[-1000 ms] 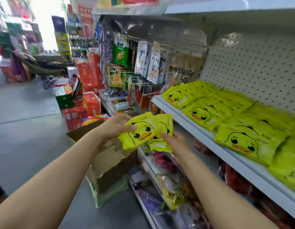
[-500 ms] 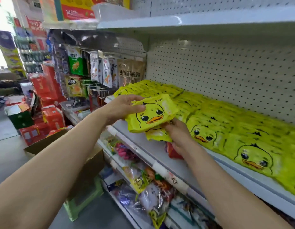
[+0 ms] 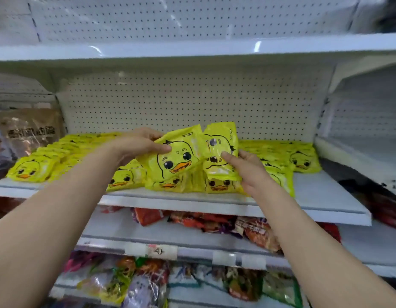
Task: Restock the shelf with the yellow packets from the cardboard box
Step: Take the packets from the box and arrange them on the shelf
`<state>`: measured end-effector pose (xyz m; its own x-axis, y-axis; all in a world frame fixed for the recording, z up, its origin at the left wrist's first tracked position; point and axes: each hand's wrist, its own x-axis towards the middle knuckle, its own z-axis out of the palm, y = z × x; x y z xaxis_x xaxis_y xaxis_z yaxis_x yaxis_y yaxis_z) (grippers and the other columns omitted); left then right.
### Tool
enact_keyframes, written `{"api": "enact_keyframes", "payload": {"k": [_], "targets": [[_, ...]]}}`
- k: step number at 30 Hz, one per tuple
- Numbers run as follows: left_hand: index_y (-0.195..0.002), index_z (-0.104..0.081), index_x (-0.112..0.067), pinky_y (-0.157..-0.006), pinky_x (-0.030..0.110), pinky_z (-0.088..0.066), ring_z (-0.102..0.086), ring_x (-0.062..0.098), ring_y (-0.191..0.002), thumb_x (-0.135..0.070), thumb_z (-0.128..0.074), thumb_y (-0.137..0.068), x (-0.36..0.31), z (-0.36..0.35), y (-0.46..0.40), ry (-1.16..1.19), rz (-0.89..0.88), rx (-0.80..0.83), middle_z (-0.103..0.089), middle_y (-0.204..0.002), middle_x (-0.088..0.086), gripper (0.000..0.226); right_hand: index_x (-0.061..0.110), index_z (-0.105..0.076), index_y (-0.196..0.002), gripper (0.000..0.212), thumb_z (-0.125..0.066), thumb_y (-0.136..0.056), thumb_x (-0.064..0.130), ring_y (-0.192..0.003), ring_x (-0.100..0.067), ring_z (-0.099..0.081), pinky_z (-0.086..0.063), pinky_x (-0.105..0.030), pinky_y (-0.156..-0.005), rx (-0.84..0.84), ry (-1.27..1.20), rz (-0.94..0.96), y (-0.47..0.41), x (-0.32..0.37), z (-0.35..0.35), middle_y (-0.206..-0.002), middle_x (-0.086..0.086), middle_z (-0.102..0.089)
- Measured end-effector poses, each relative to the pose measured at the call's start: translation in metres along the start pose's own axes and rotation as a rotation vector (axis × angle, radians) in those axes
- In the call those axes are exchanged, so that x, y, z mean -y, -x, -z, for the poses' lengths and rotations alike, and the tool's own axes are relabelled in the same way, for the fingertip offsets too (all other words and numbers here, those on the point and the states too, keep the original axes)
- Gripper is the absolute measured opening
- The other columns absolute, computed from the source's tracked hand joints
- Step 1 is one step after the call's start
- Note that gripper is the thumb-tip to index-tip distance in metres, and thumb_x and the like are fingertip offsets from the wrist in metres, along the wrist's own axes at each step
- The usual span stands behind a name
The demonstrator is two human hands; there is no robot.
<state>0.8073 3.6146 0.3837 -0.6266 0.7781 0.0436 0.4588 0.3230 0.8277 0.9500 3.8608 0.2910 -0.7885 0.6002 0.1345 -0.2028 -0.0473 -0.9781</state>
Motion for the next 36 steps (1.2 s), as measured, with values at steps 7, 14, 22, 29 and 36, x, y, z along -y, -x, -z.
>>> {"api": "enact_keyframes", "payload": {"k": [7,14,22,29,36], "targets": [[-0.104,-0.075,-0.021,-0.082,0.043,-0.058,-0.074,0.025,-0.083,-0.018,-0.074,-0.084,-0.050,-0.074,-0.057,-0.095,-0.044,0.071,-0.077,-0.090,0.005,0.020,0.016,-0.062,-0.128,0.090,-0.091,-0.052,0.053,-0.116,-0.020,-0.064,-0.044,-0.051,-0.107,-0.217,0.011,0.037,0.038,0.032,0.105,-0.122,0.002,-0.070],[-0.091,-0.075,-0.021,-0.066,0.025,-0.052,-0.071,0.017,-0.077,-0.016,-0.080,-0.078,-0.106,-0.156,-0.120,-0.179,-0.151,0.103,-0.075,-0.084,0.001,0.015,0.008,-0.068,-0.118,0.029,-0.072,-0.089,0.012,-0.097,-0.029,-0.073,-0.059,-0.036,-0.067,-0.351,0.050,0.089,0.041,0.065,0.202,-0.104,-0.009,-0.076],[-0.096,-0.072,-0.017,-0.071,0.026,-0.045,-0.063,0.021,-0.088,-0.020,-0.085,-0.073,-0.158,-0.251,-0.205,-0.359,-0.192,0.136,-0.069,-0.094,0.003,0.027,0.006,-0.066,-0.117,0.033,-0.075,-0.086,0.012,-0.093,-0.024,-0.074,-0.061,-0.043,-0.080,-0.409,0.078,0.124,0.018,0.103,0.289,-0.101,-0.007,-0.076],[-0.126,-0.061,-0.008,-0.093,0.031,-0.044,-0.053,0.026,-0.119,-0.028,-0.081,-0.078,-0.178,-0.321,-0.260,-0.515,-0.202,0.148,-0.057,-0.128,0.008,0.055,0.006,-0.066,-0.115,0.030,-0.073,-0.087,0.010,-0.087,-0.022,-0.075,-0.060,-0.031,-0.063,-0.371,0.100,0.135,-0.009,0.113,0.340,-0.102,-0.009,-0.076],[-0.128,-0.062,-0.014,-0.098,0.032,-0.044,-0.054,0.022,-0.118,-0.033,-0.078,-0.080,-0.183,-0.359,-0.295,-0.599,-0.164,0.198,-0.058,-0.130,0.005,0.054,0.011,-0.070,-0.106,0.023,-0.077,-0.084,0.015,-0.088,-0.022,-0.075,-0.061,-0.037,-0.077,-0.330,0.157,0.121,-0.037,0.108,0.376,-0.099,-0.007,-0.077]]}}
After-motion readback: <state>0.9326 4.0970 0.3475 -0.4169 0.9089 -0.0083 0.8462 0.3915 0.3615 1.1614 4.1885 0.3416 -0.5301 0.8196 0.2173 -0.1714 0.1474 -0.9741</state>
